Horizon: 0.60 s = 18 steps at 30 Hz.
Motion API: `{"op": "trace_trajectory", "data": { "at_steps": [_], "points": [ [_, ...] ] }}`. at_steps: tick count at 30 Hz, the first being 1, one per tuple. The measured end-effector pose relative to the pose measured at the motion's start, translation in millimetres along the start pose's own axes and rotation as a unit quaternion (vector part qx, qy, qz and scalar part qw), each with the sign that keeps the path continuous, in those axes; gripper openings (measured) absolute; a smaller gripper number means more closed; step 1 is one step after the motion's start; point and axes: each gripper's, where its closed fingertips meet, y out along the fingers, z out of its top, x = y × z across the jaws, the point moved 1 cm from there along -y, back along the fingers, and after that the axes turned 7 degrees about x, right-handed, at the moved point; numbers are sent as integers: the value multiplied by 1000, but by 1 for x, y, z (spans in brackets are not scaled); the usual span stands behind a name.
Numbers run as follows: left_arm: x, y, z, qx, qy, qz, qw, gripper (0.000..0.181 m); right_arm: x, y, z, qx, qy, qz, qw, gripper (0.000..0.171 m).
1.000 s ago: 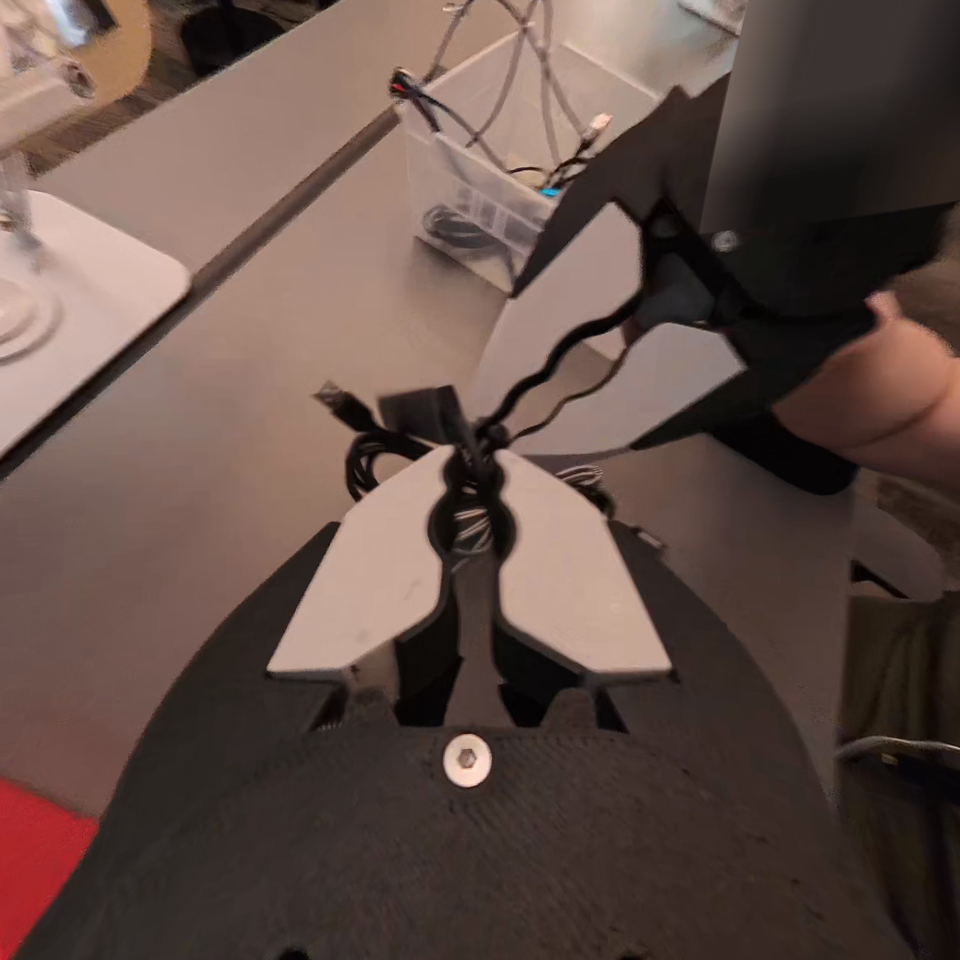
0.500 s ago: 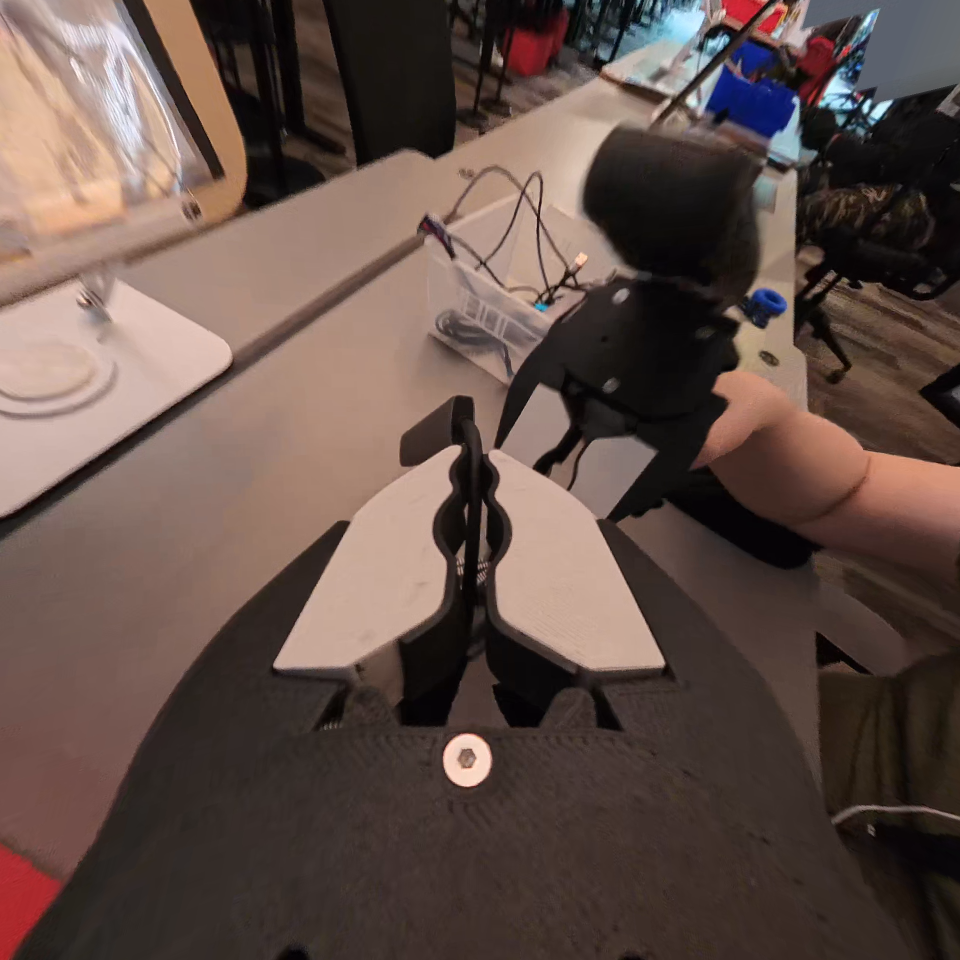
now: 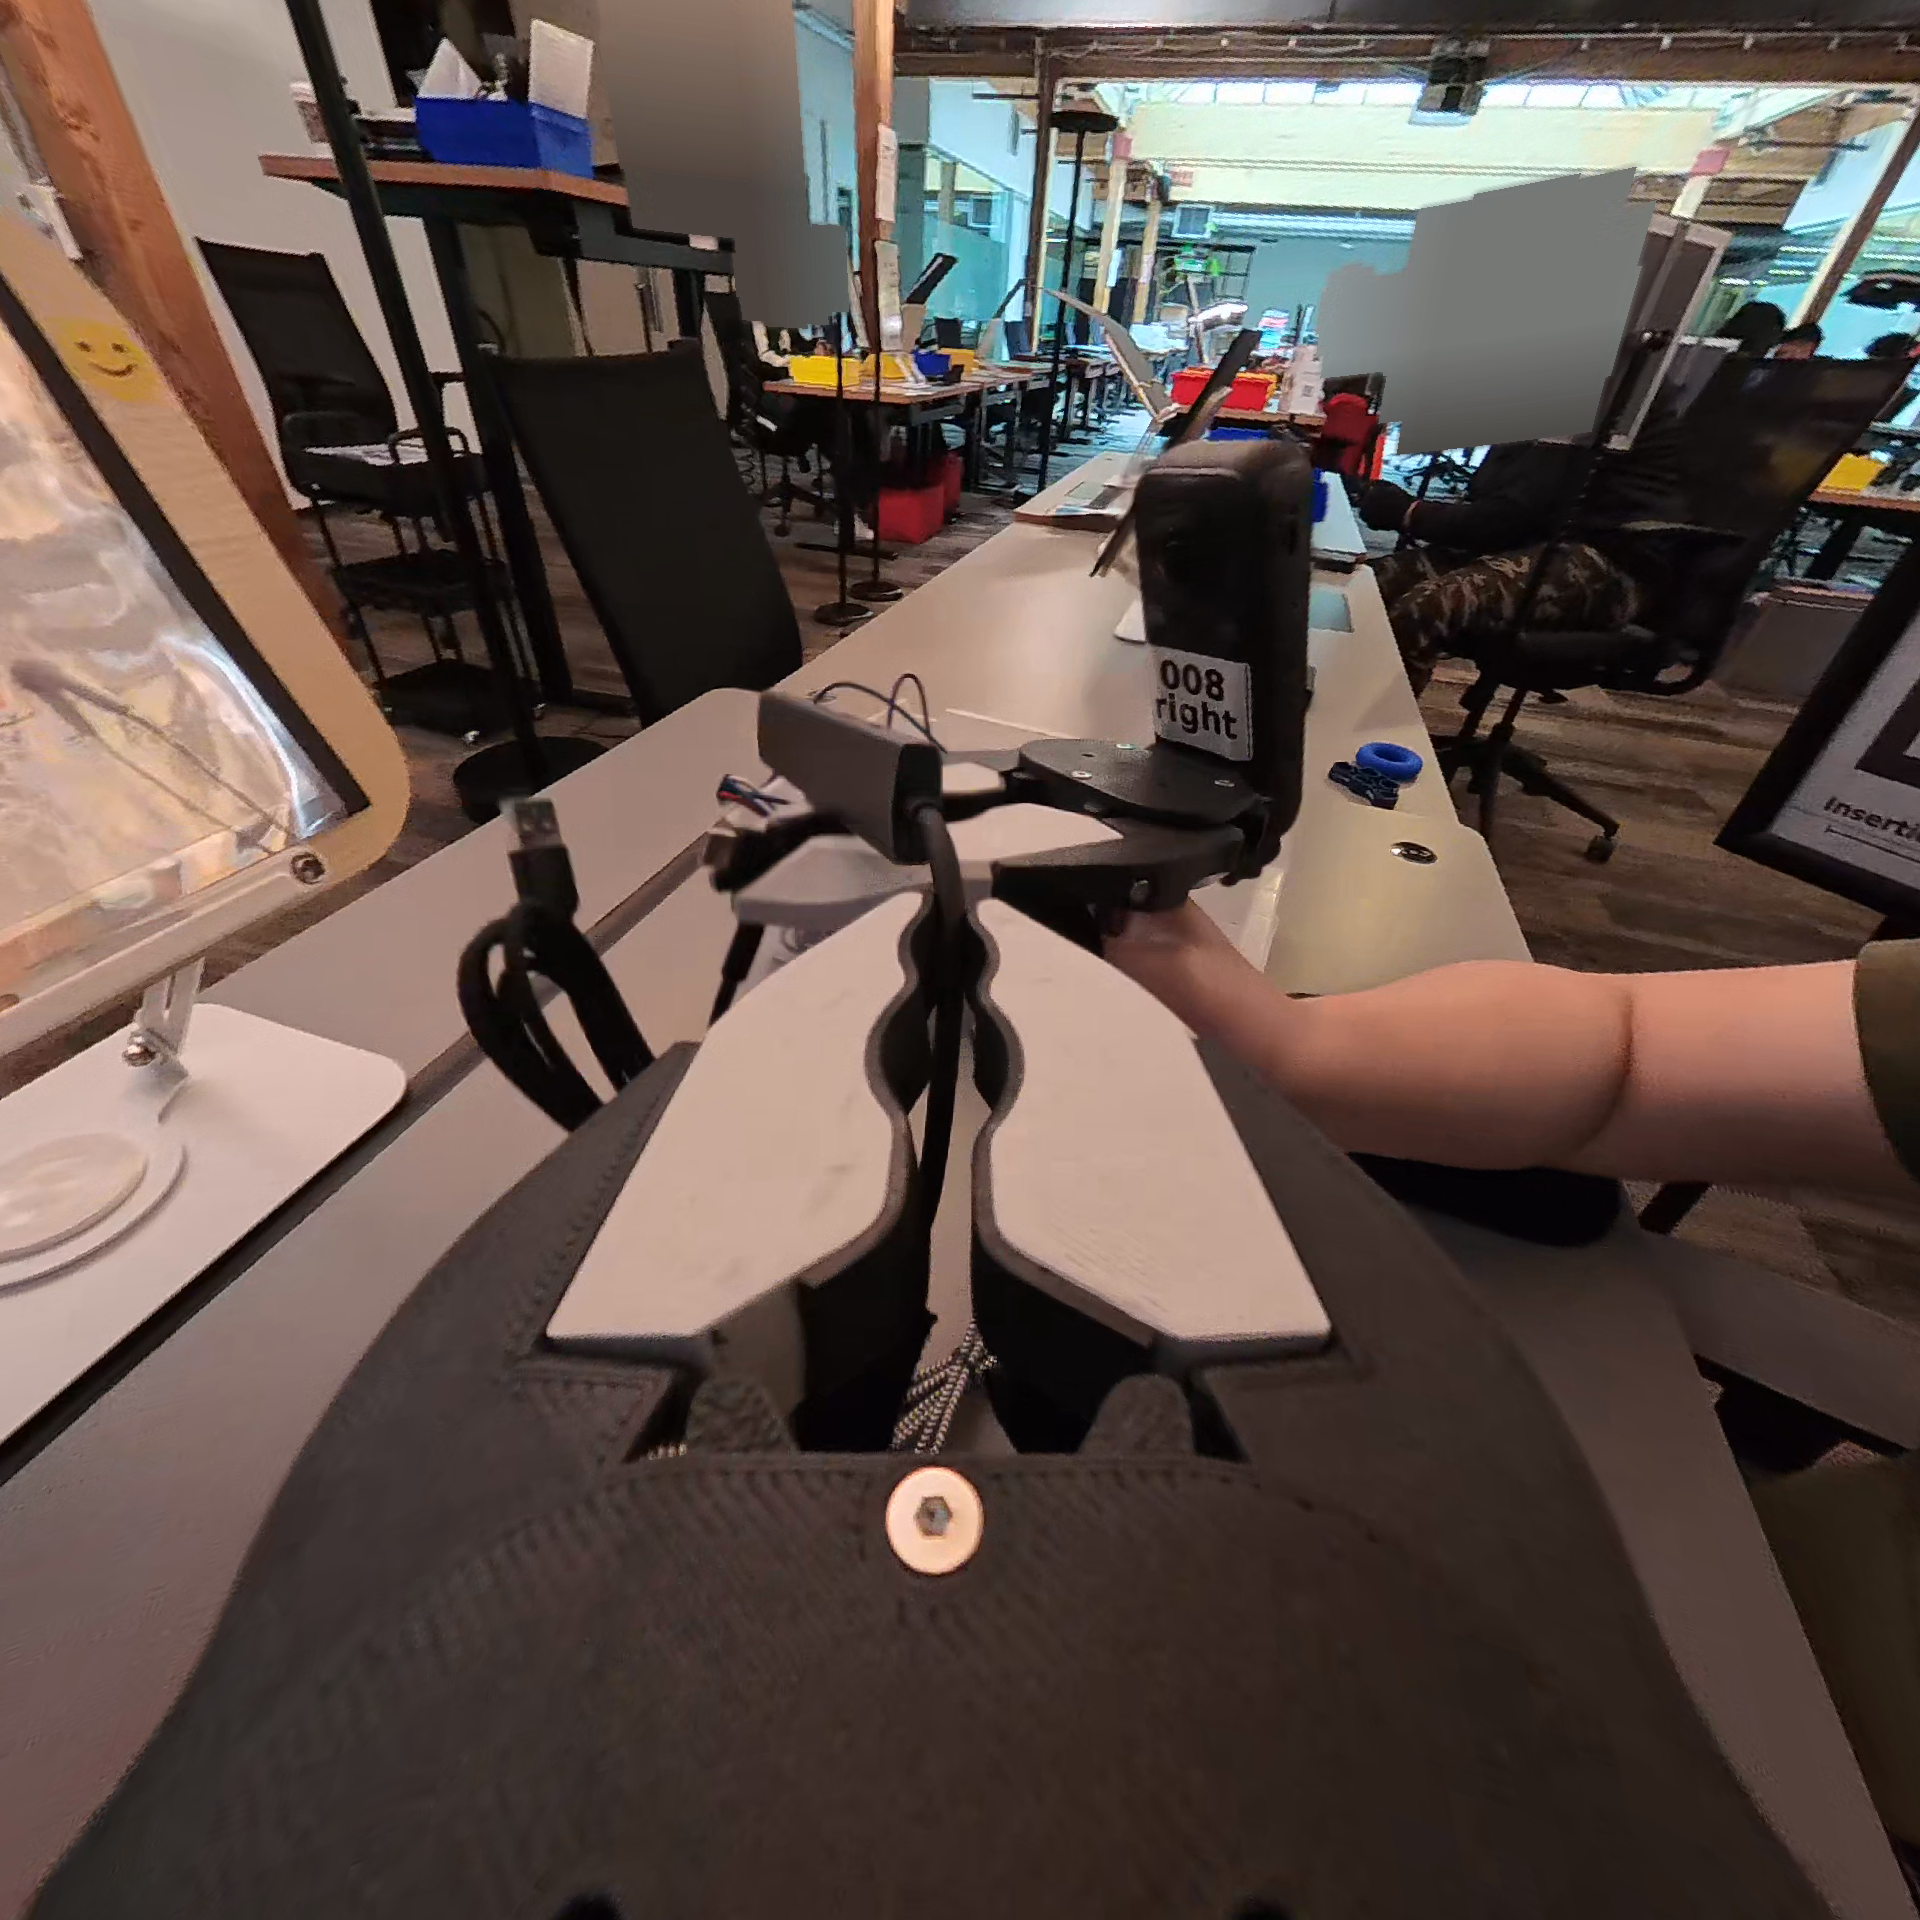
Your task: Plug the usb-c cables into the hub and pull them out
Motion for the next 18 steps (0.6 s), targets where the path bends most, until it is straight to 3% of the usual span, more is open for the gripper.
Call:
{"op": "trace_trajectory", "data": {
  "at_steps": [9,18],
  "points": [
    [-1,6,-11,-18,31,16,999,2,5,-7,17,41,-66,-10,997,8],
    [-5,16,-18,-22,37,49,998,41,4,-5,13,20,-104,-10,994,8]
  ]
}}
